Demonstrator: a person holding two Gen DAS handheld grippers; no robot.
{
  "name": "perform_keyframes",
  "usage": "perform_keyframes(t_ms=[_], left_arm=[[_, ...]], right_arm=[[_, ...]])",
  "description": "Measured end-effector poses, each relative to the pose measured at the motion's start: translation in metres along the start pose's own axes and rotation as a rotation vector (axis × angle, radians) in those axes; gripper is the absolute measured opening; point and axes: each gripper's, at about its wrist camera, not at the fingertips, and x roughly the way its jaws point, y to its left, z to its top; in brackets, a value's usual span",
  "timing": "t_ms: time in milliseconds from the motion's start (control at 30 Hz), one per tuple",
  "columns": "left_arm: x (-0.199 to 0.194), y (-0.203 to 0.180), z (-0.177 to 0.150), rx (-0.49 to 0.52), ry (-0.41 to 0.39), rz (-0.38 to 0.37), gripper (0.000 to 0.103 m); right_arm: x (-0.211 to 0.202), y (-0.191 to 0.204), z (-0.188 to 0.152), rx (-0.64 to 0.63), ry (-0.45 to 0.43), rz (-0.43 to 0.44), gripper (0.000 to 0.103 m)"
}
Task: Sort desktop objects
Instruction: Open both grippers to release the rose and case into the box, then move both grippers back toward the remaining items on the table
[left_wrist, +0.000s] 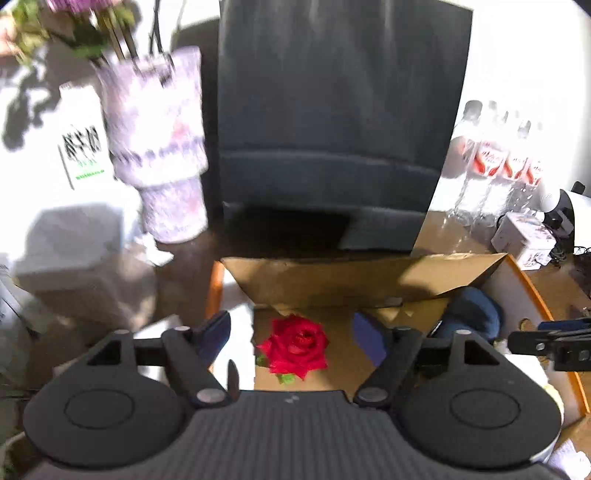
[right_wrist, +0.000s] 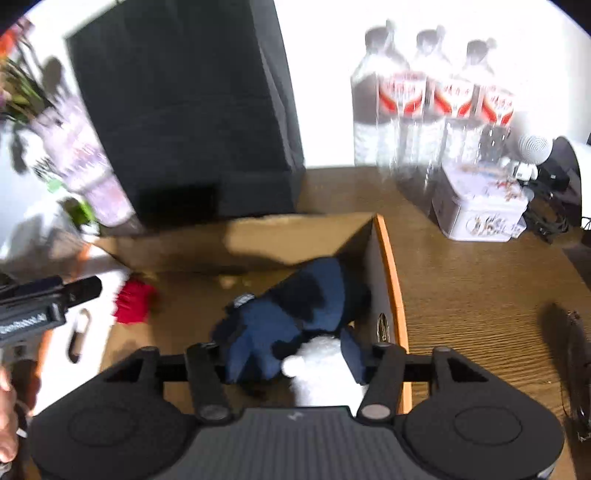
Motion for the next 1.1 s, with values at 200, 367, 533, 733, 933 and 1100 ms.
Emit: perform_keyframes(t_ms=[200, 367, 533, 733, 933, 1100], left_arm=[[-0.062, -0.001, -0.011, -0.042, -0.042, 0.002, 0.087], [-0.103, -0.004, -0.08, -0.061, -0.111, -0.056, 0.097], [-0.146, -0.01, -0.169, -0.092, -0.177, -0.094, 0.097], [-0.176, -0.028, -0.253, -0.057, -0.192, -0.119, 0.101], [-0.181, -0.04, -0.295, -0.013, -0.152, -0.107, 0.101], [-0.173, -0.045, -0.298, 0.019, -0.133, -0.085, 0.101]], right_arm=[[-0.068, 0.0, -0.023, -0.016, -0.104, 0.055, 0.066], [-0.108, 0.008, -0.095, -0.08, -0.24, 0.102, 0.073], [-0.126, 0.018, -0.196, -0.11, -0.33, 0.07, 0.076], [-0.127, 0.03, -0.284, -0.173, -0.322, 0.056, 0.079], [-0.126, 0.03, -0.318, -0.179, -0.297, 0.071, 0.081], [-0.123, 0.025, -0.328, -0.157, -0.322, 0.06, 0.081]])
